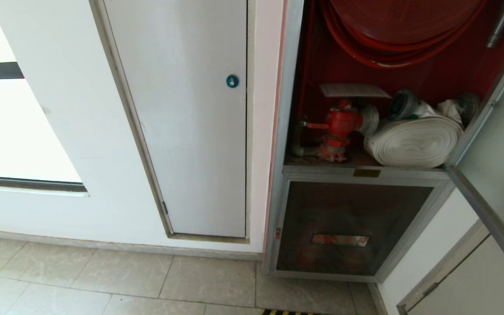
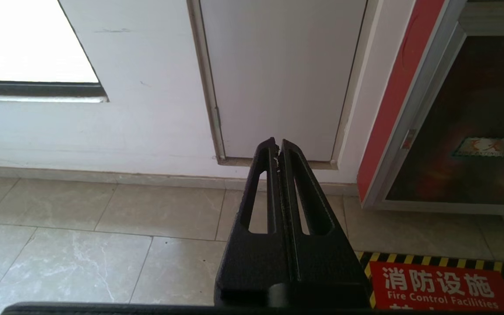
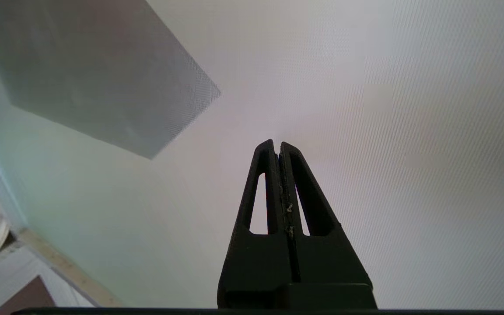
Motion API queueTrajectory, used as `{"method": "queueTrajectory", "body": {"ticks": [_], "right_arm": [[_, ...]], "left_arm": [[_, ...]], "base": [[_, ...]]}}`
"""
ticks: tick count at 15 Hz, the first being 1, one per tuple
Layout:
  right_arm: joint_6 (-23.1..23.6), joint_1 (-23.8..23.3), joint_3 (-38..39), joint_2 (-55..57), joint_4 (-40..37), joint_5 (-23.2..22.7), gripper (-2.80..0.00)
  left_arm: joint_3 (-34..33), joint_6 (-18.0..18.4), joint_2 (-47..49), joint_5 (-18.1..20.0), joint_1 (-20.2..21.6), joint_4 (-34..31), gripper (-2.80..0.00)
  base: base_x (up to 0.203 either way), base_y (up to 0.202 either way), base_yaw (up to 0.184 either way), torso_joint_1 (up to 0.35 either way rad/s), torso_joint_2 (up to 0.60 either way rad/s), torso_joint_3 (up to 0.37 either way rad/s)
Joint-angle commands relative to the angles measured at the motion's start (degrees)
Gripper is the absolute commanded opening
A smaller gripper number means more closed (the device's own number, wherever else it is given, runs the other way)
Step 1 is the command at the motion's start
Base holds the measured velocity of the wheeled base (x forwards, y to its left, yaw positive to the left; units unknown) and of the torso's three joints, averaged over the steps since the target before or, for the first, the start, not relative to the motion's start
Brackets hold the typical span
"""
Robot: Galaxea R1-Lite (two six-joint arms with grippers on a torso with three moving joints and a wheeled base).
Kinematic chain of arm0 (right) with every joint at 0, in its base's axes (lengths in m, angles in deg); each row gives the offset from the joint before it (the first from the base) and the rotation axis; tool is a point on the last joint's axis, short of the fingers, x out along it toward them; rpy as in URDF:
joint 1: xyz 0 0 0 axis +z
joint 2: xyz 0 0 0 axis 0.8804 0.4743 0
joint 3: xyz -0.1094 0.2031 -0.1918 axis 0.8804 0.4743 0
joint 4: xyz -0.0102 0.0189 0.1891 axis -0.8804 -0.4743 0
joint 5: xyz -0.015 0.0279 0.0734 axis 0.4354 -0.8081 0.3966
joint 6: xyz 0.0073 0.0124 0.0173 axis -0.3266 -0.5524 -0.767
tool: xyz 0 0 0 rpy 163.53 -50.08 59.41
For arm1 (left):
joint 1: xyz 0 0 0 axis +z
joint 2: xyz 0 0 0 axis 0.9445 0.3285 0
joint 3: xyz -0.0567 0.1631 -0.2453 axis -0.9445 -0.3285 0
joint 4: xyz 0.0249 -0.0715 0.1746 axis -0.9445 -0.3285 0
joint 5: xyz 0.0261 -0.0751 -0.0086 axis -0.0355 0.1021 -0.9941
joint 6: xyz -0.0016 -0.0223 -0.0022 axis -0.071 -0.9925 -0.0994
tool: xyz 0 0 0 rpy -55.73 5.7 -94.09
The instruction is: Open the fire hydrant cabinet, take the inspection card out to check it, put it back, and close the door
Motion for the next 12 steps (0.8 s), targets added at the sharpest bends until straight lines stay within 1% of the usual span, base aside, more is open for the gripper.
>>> {"method": "queueTrajectory", "body": {"ticks": [1,5,8,12], "right_arm": [[-0.2,-0.3,0.4,0.3,0.5,0.1,-2.80],[-0.6,-0.1,0.6,0.3,0.5,-1.0,-2.80],[-3.4,1.7,2.3,0.2,-0.3,-3.4,-2.80],[-9.1,6.6,8.0,-0.1,-0.6,-10.0,-2.80]], "left_arm": [[-0.1,0.0,0.1,0.0,0.0,0.0,-2.80],[-0.1,0.0,0.1,0.0,0.0,0.0,-2.80],[-0.1,0.0,0.1,0.0,0.0,0.0,-2.80],[-0.1,0.0,0.1,0.0,0.1,0.0,-2.80]], "base": [[0.000,0.000,0.000,0.000,0.00,0.000],[0.000,0.000,0.000,0.000,0.00,0.000],[0.000,0.000,0.000,0.000,0.00,0.000],[0.000,0.000,0.000,0.000,0.00,0.000]]}}
